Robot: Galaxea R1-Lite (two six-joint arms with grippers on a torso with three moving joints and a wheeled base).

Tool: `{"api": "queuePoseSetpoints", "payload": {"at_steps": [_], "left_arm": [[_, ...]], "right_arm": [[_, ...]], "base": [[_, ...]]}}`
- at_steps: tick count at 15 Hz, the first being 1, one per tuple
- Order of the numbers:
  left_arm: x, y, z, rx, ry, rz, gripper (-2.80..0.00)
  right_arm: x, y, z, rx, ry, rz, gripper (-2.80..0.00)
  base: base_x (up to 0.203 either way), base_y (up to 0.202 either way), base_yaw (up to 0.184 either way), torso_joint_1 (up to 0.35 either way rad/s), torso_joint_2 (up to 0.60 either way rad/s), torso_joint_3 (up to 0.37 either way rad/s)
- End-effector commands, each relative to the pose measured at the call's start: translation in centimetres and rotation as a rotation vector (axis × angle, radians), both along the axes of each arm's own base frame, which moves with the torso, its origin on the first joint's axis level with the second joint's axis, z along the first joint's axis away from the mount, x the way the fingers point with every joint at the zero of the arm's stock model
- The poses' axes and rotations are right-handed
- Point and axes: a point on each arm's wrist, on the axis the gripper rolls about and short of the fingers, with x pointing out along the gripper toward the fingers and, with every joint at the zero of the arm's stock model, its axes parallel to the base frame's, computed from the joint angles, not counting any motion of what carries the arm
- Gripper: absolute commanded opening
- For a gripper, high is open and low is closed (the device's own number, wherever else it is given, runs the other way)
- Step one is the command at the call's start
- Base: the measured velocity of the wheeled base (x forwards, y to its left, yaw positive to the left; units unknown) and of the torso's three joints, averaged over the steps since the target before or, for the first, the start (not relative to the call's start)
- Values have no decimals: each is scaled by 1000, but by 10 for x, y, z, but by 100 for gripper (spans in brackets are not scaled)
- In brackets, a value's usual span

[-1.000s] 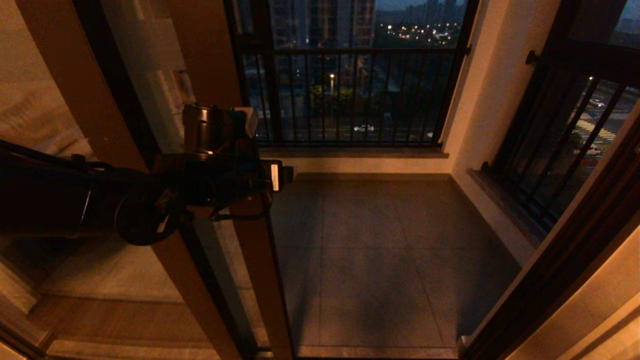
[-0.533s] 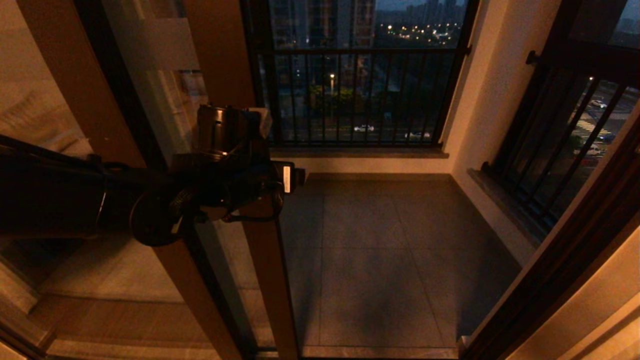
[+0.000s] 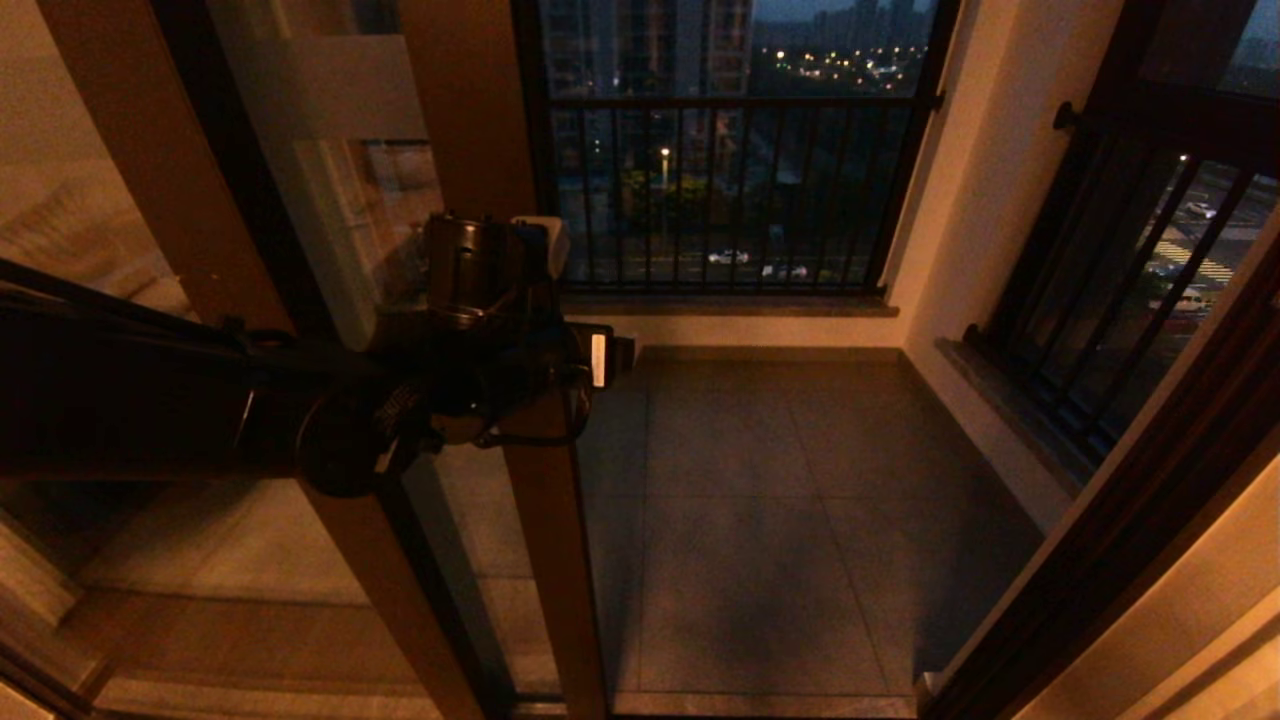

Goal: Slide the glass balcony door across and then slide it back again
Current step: Close the slid door

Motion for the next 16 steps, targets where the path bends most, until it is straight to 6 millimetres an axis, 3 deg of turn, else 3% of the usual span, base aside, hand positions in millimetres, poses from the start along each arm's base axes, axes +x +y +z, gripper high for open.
{"api": "queuePoseSetpoints", "payload": {"at_steps": [1, 8, 16], "left_arm": [[1, -4, -3, 3, -3, -9, 0], [1, -20, -7, 0, -16, -40, 0], [1, -52, -10, -4, -38, -57, 0]], "right_arm": [[0, 0, -1, -1, 2, 1, -280], [0, 0, -1, -1, 2, 1, -280], [0, 0, -1, -1, 2, 1, -280]], "base": [[0, 0, 0, 0, 0, 0], [0, 0, 0, 0, 0, 0], [0, 0, 0, 0, 0, 0]]}}
